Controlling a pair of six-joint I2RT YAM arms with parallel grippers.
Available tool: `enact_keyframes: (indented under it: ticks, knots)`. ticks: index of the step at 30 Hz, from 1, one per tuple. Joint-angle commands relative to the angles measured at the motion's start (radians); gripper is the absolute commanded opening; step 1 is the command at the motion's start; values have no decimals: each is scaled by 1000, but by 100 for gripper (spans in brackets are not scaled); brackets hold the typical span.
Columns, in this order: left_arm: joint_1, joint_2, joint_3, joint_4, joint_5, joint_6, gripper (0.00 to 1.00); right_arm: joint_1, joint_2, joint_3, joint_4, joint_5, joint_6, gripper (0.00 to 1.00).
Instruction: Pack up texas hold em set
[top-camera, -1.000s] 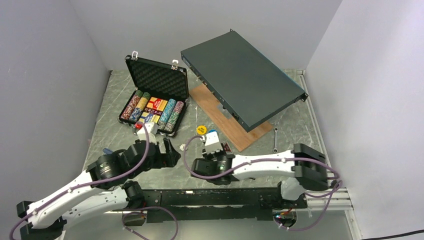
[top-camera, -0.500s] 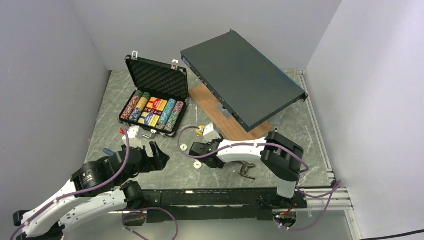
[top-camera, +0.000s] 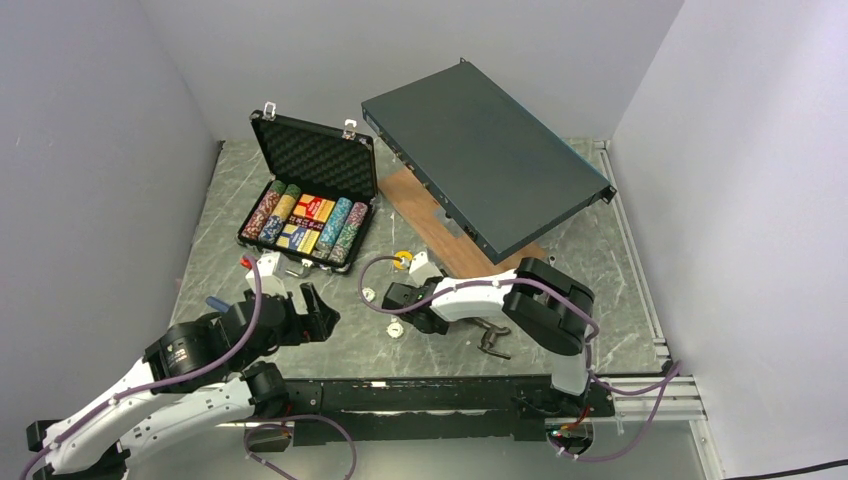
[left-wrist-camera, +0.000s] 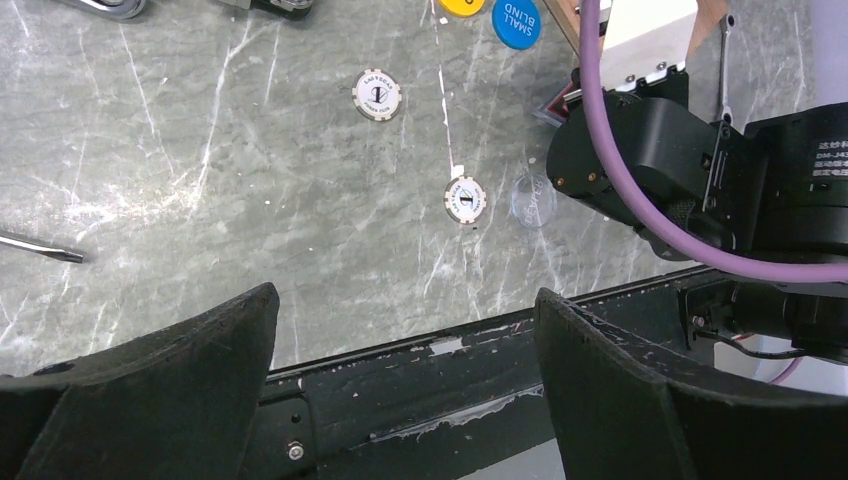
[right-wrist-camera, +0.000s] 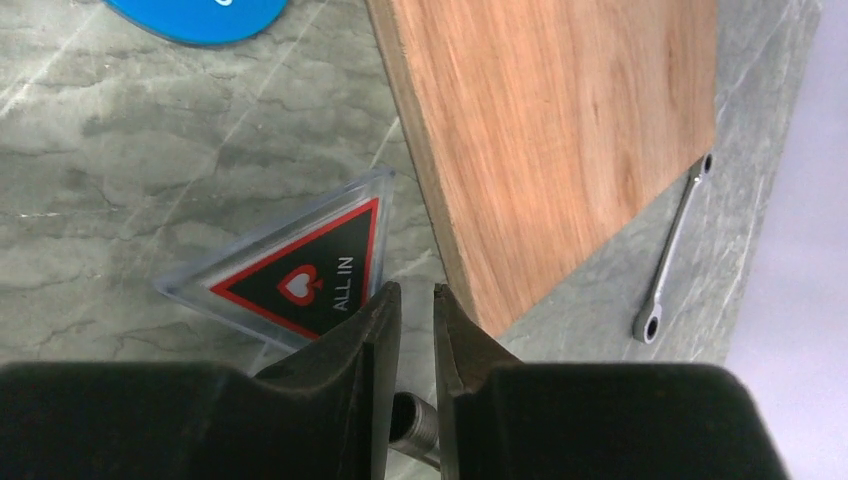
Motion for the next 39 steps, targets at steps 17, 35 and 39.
enact_keyframes:
  ticks: [17, 35, 39]
  knots:
    - [1, -2, 7, -37, 19, -48, 99, 51, 92, 179, 298, -291, -215, 22]
    - [1, 131, -72, 44, 66, -90, 99, 85, -374, 70, 217, -437, -111, 46]
    - [1, 232, -89, 102, 88, -89, 99, 86, -530, -9, 252, -501, -118, 67]
